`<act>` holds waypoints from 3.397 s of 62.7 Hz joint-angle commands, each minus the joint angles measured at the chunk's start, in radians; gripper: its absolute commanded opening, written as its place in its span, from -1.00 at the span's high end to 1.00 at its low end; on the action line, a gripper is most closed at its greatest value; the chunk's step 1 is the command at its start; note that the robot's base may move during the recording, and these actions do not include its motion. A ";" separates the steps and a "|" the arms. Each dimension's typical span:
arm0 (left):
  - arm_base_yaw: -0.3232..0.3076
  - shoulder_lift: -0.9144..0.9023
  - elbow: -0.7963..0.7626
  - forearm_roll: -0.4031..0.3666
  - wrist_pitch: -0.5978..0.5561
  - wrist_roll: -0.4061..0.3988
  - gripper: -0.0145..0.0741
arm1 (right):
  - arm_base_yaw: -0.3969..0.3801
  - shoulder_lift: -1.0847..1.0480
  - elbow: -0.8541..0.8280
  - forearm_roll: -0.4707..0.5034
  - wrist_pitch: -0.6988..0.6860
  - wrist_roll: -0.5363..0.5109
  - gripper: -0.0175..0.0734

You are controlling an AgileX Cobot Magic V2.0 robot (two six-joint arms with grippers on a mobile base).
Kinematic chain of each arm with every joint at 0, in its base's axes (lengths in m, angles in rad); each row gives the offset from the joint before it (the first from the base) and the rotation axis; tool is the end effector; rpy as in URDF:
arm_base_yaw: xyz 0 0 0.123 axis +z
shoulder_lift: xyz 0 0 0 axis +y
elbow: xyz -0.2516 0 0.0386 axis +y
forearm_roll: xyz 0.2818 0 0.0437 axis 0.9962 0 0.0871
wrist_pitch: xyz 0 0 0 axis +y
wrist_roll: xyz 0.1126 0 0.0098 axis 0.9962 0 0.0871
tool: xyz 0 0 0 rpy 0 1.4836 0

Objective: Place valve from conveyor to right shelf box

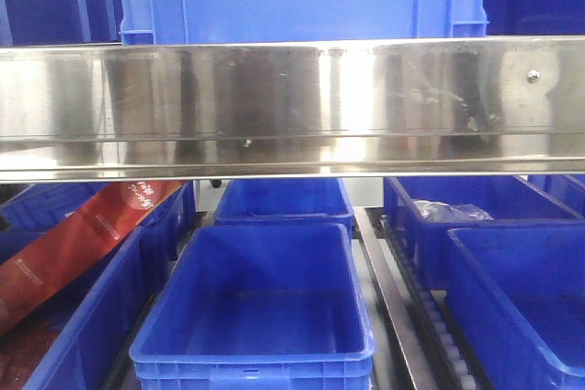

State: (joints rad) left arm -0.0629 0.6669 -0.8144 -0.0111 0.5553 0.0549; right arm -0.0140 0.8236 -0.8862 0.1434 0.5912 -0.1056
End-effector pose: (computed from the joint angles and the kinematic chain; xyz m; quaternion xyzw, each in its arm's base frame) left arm 0.2053 -0.0136 0.3579 0.0456 0.8096 -0.0075 0.5851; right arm 0.2380 0.0057 0.3474 -0.0097 0.8430 0.0335 0.5367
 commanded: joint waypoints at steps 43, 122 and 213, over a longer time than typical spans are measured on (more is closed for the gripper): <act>-0.359 0.630 -0.704 -0.035 0.007 0.041 0.92 | 0.362 0.418 -0.543 0.013 -0.114 -0.002 0.99; -0.473 1.025 -0.876 -0.037 -0.235 0.041 -0.24 | 0.403 0.789 -0.739 0.021 -0.170 -0.002 -0.39; -0.347 0.160 0.269 -0.186 -0.589 -0.040 0.92 | 0.394 0.035 0.300 0.048 -0.705 0.028 0.99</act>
State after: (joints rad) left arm -0.4306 0.9053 -0.6221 -0.1867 0.0000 0.0228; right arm 0.3850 0.9067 -0.6473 0.2015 -0.0680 -0.0768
